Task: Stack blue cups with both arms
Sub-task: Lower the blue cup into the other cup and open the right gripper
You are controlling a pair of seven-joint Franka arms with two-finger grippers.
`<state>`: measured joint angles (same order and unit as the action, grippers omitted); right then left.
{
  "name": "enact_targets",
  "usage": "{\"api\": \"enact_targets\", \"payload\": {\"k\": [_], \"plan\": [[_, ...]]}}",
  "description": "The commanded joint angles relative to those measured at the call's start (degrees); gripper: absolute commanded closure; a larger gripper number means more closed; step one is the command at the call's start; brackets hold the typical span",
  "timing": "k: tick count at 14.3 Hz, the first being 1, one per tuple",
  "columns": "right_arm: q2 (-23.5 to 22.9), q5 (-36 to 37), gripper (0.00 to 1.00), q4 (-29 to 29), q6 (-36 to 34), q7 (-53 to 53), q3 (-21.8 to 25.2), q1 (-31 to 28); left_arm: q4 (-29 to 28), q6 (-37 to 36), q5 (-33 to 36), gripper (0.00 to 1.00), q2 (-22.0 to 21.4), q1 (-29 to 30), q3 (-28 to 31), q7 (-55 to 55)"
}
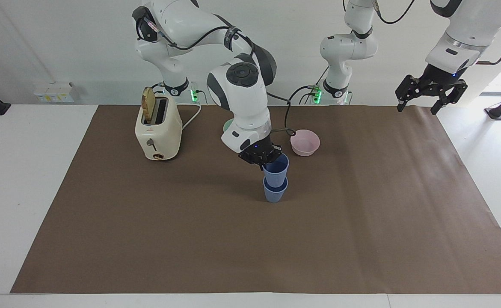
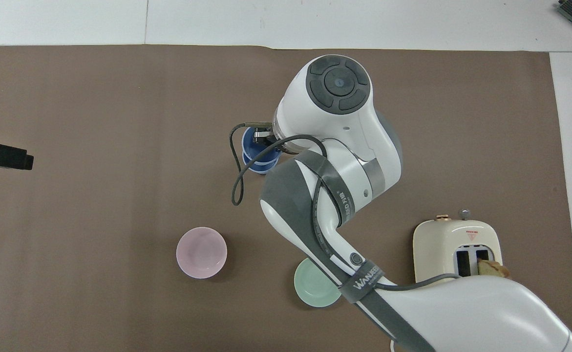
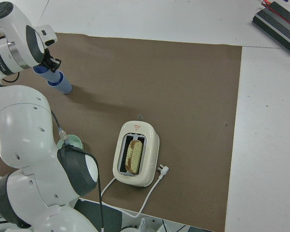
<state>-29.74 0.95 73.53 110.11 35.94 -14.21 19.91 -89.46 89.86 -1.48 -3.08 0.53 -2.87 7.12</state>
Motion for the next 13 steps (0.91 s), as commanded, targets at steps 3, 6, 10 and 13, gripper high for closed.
{"api": "enact_targets", "payload": {"k": [3, 6, 10, 13], "plan": [[-1.29, 1.86, 1.0, 0.03, 0.28, 1.85, -0.38, 0.05, 0.52, -1.35, -0.02, 0.0, -0.35, 0.78, -0.3, 0.62], [-1.73, 1.95, 1.0, 0.12, 0.46, 1.85, -0.38, 0.13, 0.52, -1.35, -0.02, 0.0, -0.35, 0.78, -0.3, 0.62], [-2.6, 1.95, 1.0, 0.21, 1.69, 1.85, -0.38, 0.13, 0.52, -1.35, -0.02, 0.0, -0.35, 0.78, -0.3, 0.7], [-3.48, 2.12, 1.0, 0.21, 1.78, 1.85, -0.38, 0.13, 0.52, -1.35, -0.02, 0.0, -0.35, 0.78, -0.3, 0.7]]}}
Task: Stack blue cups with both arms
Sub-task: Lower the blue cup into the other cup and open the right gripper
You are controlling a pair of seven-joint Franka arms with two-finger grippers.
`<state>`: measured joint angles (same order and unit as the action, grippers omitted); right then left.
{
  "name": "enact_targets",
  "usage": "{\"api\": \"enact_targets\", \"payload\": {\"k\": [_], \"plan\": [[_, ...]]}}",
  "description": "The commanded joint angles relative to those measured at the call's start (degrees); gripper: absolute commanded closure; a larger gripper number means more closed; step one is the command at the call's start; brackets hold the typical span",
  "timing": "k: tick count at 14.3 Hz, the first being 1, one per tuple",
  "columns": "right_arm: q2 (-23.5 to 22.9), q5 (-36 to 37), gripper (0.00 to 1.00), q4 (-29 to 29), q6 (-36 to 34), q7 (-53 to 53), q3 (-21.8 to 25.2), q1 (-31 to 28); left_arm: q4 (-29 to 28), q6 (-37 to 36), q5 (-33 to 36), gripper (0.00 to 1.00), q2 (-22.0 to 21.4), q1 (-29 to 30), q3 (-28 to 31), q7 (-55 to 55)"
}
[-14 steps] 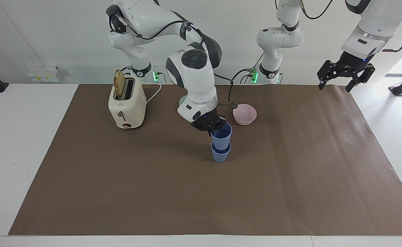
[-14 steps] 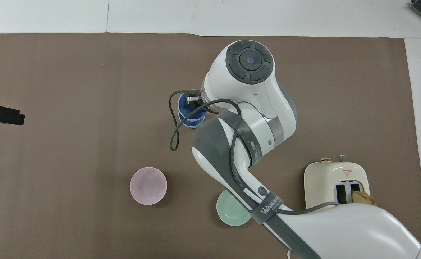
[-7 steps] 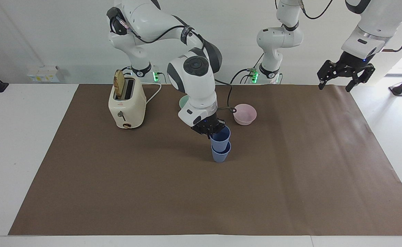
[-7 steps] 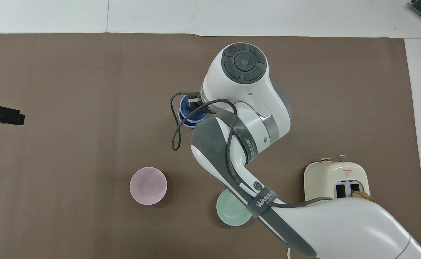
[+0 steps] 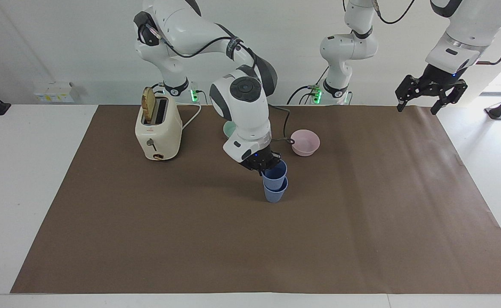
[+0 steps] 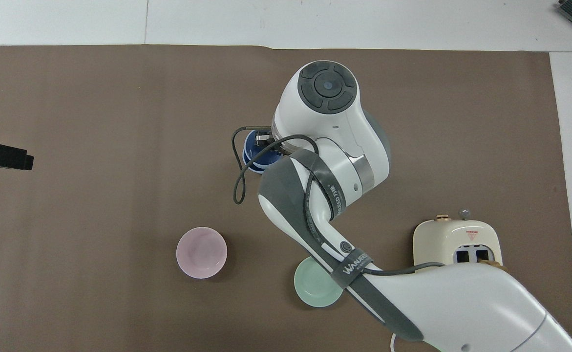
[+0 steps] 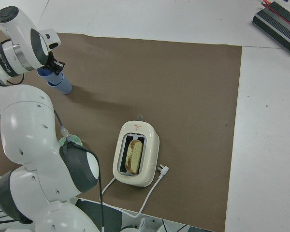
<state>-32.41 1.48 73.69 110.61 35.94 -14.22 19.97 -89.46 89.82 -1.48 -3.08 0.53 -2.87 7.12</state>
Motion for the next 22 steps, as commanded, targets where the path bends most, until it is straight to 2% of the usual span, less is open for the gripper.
{"api": "enact_targets", "payload": {"k": [1, 7, 8, 9, 11, 12, 13, 15, 18, 20, 22], "plan": [[-0.99, 1.6, 1.0, 0.05, 2.14, 1.85, -0.36, 0.07, 0.52, -1.32, -0.02, 0.0, -0.35, 0.78, -0.3, 0.62], [-1.96, 1.68, 1.0, 0.84, 4.52, 1.85, -0.28, 0.07, 0.52, -1.32, -0.02, 0.0, -0.35, 0.78, -0.3, 0.7], [-1.96, 1.51, 0.93, 0.84, 4.52, 1.85, -0.36, 0.07, 0.52, -1.32, -0.02, 0.0, -0.35, 0.78, -0.3, 0.62], [-2.05, 1.51, 0.81, 0.84, 4.44, 1.85, -0.36, 0.07, 0.52, -1.32, -0.02, 0.0, -0.35, 0.78, -0.3, 0.62], [-2.05, 1.6, 0.5, 0.84, 4.44, 1.85, -0.36, 0.07, 0.52, -1.32, -0.02, 0.0, -0.35, 0.78, -0.3, 0.62], [-2.05, 1.6, 0.45, 0.84, 4.35, 1.85, -0.36, 0.07, 0.52, -1.32, -0.02, 0.0, -0.35, 0.78, -0.3, 0.62], [-2.05, 1.68, 0.33, 0.84, 4.35, 1.85, -0.36, 0.16, 0.52, -1.32, -0.02, 0.0, -0.35, 0.78, -0.3, 0.62], [-2.05, 1.86, 0.0, 0.75, 4.0, 1.85, -0.28, 0.16, 0.52, -1.32, -0.02, 0.0, -0.35, 0.78, -0.3, 0.62], [-1.09, 2.47, 0.0, 0.14, 1.29, 1.67, -0.02, -0.1, 0.52, -1.32, -0.02, 0.0, -0.35, 0.78, -0.3, 0.62], [1.37, 2.56, 0.0, 0.14, -1.96, 0.89, 0.51, -1.68, 0.52, -1.32, -0.02, 0.0, -0.35, 0.78, -0.3, 0.62], [4.18, 5.88, 0.0, 0.14, -7.4, -6.02, 0.43, -4.49, 0.52, -1.32, -0.02, 0.0, -0.35, 0.78, -0.3, 0.62]]}}
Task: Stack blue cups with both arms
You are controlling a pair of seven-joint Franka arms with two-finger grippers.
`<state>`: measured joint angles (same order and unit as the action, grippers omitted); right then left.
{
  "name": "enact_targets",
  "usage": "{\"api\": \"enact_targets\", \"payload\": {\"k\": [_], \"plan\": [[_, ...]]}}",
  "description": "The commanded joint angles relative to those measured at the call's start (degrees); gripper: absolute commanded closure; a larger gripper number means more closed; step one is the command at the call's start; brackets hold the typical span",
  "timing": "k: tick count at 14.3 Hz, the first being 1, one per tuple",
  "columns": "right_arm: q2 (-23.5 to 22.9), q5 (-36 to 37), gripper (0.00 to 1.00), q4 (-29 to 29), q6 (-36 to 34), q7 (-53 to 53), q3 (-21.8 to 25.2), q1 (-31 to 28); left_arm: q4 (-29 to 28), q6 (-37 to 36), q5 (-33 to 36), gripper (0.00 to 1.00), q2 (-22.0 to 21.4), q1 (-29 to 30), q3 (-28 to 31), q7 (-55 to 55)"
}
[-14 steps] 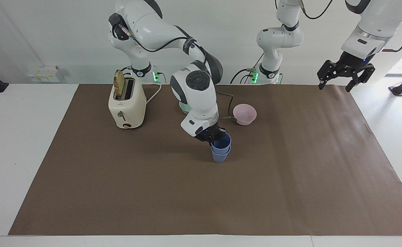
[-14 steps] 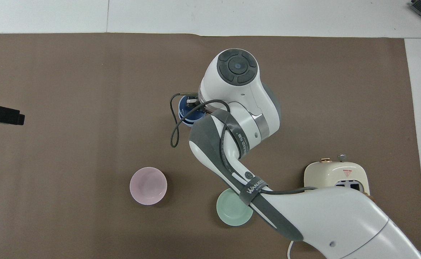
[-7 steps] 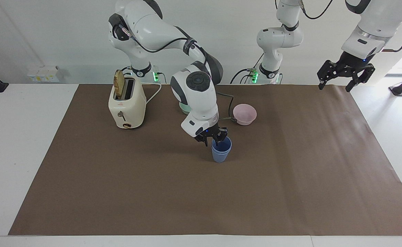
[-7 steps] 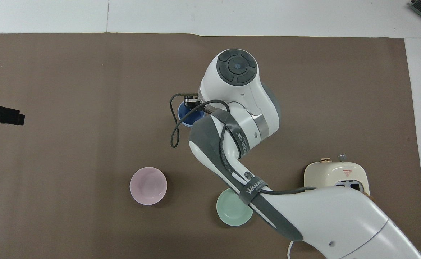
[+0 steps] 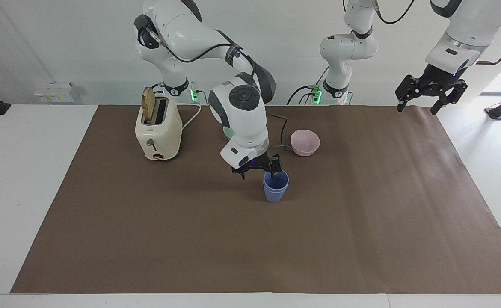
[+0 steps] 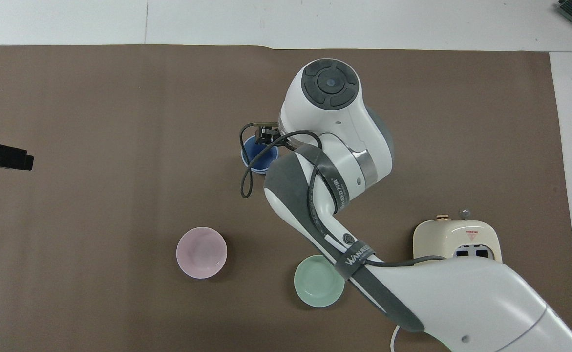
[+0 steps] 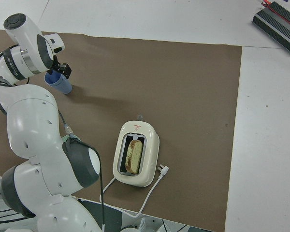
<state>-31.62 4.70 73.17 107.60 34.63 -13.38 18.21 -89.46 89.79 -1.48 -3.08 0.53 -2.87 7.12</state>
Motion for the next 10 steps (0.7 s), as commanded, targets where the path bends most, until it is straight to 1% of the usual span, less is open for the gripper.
{"api": "enact_targets", "payload": {"k": [1, 3, 6, 8, 10], "plan": [[4.71, 4.6, 0.0, 0.66, -6.42, -8.92, -0.33, -3.87, 0.52, -1.28, -0.01, 0.0, -0.35, 0.78, -0.3, 0.7], [7.26, 7.68, 0.0, 0.66, -8.8, -17.18, -0.68, -7.29, 0.52, -1.28, -0.01, 0.0, -0.35, 0.78, -0.3, 0.62], [8.41, 10.42, 0.0, 0.66, -13.11, -24.06, -0.33, -9.32, 0.52, -1.28, -0.01, 0.0, -0.35, 0.78, -0.3, 0.62], [10.86, 9.64, 0.0, 0.75, -14.35, -27.93, -0.68, -12.91, 0.52, -1.28, -0.01, 0.0, -0.35, 0.78, -0.3, 0.62], [13.23, 6.84, 0.0, 0.75, -16.8, -28.21, -0.86, -16.61, 0.52, -1.28, -0.01, 0.0, -0.35, 0.78, -0.3, 0.62]]}}
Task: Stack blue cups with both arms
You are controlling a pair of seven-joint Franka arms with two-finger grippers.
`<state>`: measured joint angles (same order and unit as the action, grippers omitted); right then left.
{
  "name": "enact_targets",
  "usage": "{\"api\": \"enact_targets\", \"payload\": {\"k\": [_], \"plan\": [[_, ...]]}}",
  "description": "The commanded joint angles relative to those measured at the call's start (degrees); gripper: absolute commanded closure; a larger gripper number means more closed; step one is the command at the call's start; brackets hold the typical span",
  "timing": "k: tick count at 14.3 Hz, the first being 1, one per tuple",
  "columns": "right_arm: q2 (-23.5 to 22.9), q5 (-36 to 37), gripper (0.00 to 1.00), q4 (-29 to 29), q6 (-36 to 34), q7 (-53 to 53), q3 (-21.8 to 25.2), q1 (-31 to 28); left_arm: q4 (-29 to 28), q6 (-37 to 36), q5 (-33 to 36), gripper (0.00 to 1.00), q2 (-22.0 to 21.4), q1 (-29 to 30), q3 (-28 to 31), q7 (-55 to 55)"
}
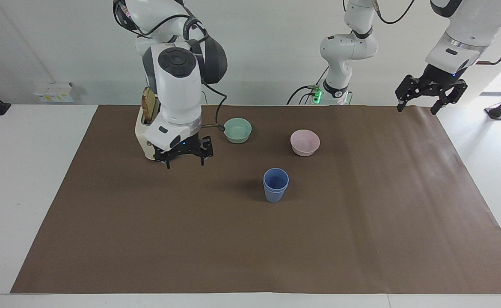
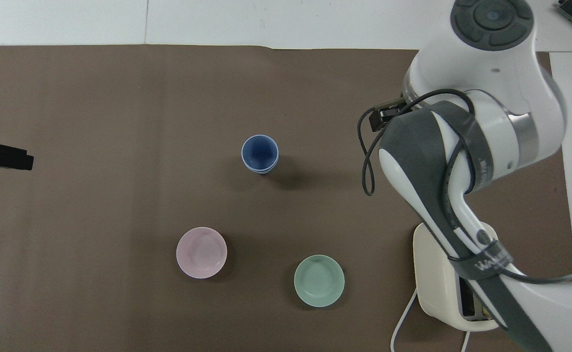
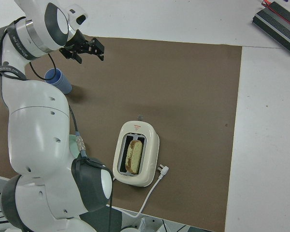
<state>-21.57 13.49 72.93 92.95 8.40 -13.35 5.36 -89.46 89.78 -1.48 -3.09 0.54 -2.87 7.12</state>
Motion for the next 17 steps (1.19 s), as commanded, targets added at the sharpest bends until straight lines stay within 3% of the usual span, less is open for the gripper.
{"api": "enact_targets", "payload": {"k": [1, 6, 9, 17], "plan": [[4.33, -3.28, 0.0, 0.99, -3.02, -2.08, -0.71, -4.65, 0.52, -1.28, -0.02, 0.0, -0.34, 0.78, -0.3, 0.62], [8.55, -7.41, 0.0, 1.43, -6.89, -1.81, -0.62, -9.66, 0.69, -1.28, -0.02, 0.0, -0.34, -0.01, -0.47, 0.27], [11.1, -10.67, 0.0, 1.43, -9.0, -1.46, -0.54, -11.51, 0.78, -0.49, -0.45, 0.0, -0.25, -0.01, -0.82, -7.71], [16.2, -10.76, 0.0, 2.66, -13.58, -1.2, -0.54, -13.44, -0.1, -0.48, -0.54, 0.0, -0.43, 0.78, -0.47, -3.34]]}}
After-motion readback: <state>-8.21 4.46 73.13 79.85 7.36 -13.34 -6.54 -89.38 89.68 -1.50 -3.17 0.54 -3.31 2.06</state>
